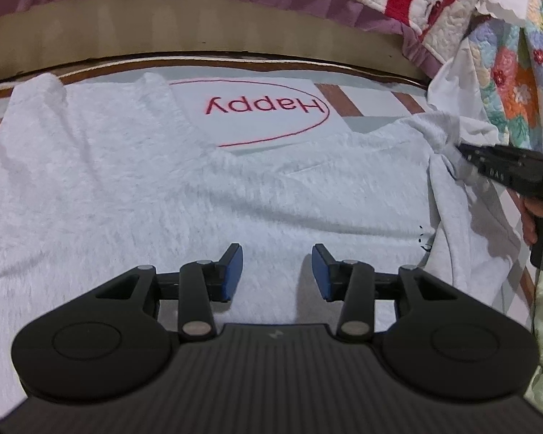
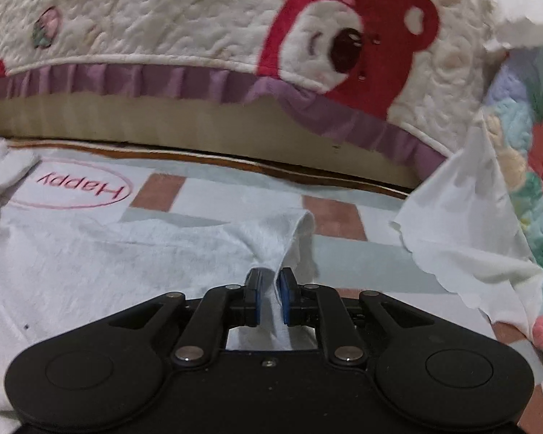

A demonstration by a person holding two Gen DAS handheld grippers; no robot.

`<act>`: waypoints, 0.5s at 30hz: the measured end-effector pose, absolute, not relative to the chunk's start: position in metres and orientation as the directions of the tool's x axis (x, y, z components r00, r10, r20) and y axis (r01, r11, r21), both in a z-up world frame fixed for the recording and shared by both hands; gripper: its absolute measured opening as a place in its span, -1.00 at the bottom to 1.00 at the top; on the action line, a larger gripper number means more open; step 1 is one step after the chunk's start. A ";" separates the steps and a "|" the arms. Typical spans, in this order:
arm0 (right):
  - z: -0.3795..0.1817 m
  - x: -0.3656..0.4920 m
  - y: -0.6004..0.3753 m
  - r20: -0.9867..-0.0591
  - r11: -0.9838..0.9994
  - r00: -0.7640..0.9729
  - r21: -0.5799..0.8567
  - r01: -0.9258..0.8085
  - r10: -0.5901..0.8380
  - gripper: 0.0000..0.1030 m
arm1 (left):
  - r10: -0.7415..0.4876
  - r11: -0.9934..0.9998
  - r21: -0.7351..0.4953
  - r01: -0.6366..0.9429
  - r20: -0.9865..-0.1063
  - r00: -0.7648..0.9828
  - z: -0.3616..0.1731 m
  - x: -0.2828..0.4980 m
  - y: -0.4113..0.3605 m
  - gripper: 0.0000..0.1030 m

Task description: Fold clothes

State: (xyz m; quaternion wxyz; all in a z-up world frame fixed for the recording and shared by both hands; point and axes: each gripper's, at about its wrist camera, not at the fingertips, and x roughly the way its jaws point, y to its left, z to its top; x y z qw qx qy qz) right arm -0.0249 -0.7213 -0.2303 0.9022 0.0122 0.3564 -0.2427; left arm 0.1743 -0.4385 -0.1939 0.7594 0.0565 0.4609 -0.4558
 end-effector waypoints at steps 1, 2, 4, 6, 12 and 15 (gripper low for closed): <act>-0.231 -0.023 -0.720 -0.654 0.884 0.624 -0.159 0.439 -0.428 -0.74 | -0.640 0.579 -0.336 0.742 -0.752 0.159 -0.194 0.175 -0.437 -0.20; -0.232 -0.021 -0.719 -0.660 0.886 0.619 -0.168 0.432 -0.426 -0.74 | -0.640 0.578 -0.336 0.743 -0.752 0.158 -0.194 0.175 -0.437 -0.20; -0.234 -0.017 -0.716 -0.670 0.890 0.609 -0.184 0.416 -0.423 -0.74 | -0.640 0.576 -0.336 0.745 -0.752 0.156 -0.194 0.175 -0.436 -0.20; -0.236 -0.012 -0.713 -0.681 0.894 0.599 -0.200 0.400 -0.421 -0.73 | -0.640 0.576 -0.338 0.744 -0.752 0.154 -0.193 0.176 -0.436 -0.20; -0.238 -0.006 -0.720 -0.686 0.875 0.569 -0.218 0.433 -0.453 -0.09 | -0.633 0.585 -0.331 0.741 -0.758 0.161 -0.192 0.179 -0.435 -0.20; -0.241 -0.007 -0.740 -0.694 0.860 0.573 -0.132 0.493 -0.436 -0.07 | -0.615 0.603 -0.312 0.734 -0.768 0.178 -0.189 0.180 -0.428 -0.20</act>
